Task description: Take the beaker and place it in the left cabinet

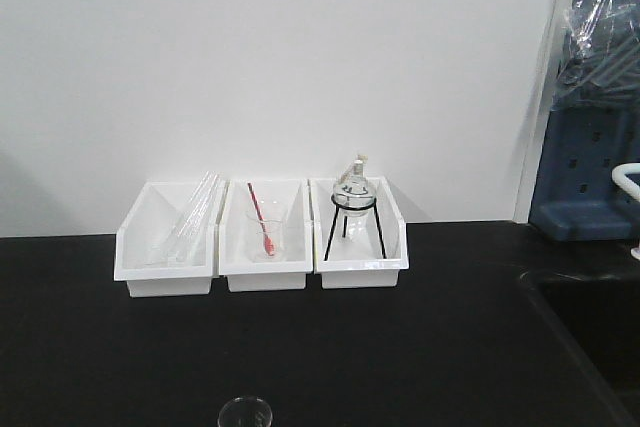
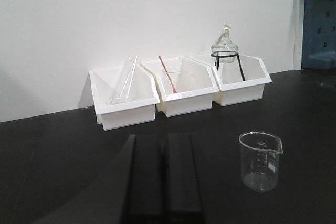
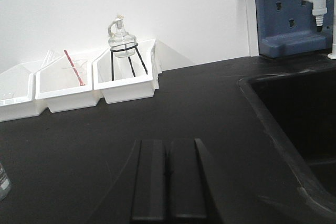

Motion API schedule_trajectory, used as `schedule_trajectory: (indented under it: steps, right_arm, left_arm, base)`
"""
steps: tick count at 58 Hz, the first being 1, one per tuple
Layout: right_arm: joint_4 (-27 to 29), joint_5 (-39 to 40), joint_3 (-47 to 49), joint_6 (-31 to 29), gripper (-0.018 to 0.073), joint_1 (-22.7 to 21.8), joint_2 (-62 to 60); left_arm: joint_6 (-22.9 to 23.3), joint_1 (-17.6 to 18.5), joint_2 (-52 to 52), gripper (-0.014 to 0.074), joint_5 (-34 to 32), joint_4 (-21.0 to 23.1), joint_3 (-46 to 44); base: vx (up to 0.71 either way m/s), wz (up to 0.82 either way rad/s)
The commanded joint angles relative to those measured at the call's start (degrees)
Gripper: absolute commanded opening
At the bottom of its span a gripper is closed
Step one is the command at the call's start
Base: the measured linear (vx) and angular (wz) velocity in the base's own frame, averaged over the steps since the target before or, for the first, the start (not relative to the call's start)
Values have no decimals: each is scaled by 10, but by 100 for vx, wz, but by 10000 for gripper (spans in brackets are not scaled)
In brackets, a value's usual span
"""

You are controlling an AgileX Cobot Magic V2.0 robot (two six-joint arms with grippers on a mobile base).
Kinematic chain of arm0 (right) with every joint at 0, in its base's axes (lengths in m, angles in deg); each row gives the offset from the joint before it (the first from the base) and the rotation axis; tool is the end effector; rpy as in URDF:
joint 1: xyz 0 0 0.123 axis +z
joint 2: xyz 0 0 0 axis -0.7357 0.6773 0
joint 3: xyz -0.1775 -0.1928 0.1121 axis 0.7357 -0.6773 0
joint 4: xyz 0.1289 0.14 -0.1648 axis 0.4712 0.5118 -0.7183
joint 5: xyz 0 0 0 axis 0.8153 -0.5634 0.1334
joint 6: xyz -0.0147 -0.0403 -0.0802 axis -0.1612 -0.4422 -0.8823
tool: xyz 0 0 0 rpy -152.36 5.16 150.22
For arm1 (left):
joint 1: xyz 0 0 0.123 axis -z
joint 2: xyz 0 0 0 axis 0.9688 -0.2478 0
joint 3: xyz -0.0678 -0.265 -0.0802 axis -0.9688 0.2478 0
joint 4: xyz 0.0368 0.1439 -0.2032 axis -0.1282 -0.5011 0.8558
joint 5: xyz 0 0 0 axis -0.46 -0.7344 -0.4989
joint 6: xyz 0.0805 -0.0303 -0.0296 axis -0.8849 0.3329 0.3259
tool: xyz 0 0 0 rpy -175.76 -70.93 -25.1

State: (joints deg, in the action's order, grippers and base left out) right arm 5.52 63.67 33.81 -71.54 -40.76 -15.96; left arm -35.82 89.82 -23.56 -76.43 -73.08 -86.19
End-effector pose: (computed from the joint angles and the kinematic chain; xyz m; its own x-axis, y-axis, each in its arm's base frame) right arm 0.0565 0.0054 0.1926 -0.0666 0.1240 -0.9900 -0.0955 0.9869 0.1301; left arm 0.0550 -0.0139 0.2024 0.0709 0.0504 -0.9962 0.2409 0.9683 0.0662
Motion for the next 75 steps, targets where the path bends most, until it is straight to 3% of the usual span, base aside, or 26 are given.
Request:
schedule_trajectory:
  steps: [1,26,37,45,57,65,75]
  right_arm:
    - [-1,47,-4,0,-6,-3,-8]
    - [-1,53,-4,0,-6,-3,-8]
    - [-10,177,5,-1,-6,-3,-8]
    - [-11,187,79,-10,-6,-3,23]
    - [-40,174,257,-106,-6,-3,221]
    - [-40,195,346,-108,-6,-3,338]
    - [-39,210,389,-108,-4,-3,416]
  left_arm:
    - [2,3,10,1,-48,5,9]
    - [2,3,10,1,-48,5,9]
    - [2,3,10,1,-48,5,9]
    - [2,3,10,1,-48,5,9]
    - [2,3,10,1,-48,5,9]
    - [2,3,10,1,-48,5,9]
    - [2,3,10,1,-48,5,9]
  base:
    - [0,0]
    - [0,0]
    - [0,0]
    - [0,0]
    - [0,0]
    - [0,0]
    - [0,0]
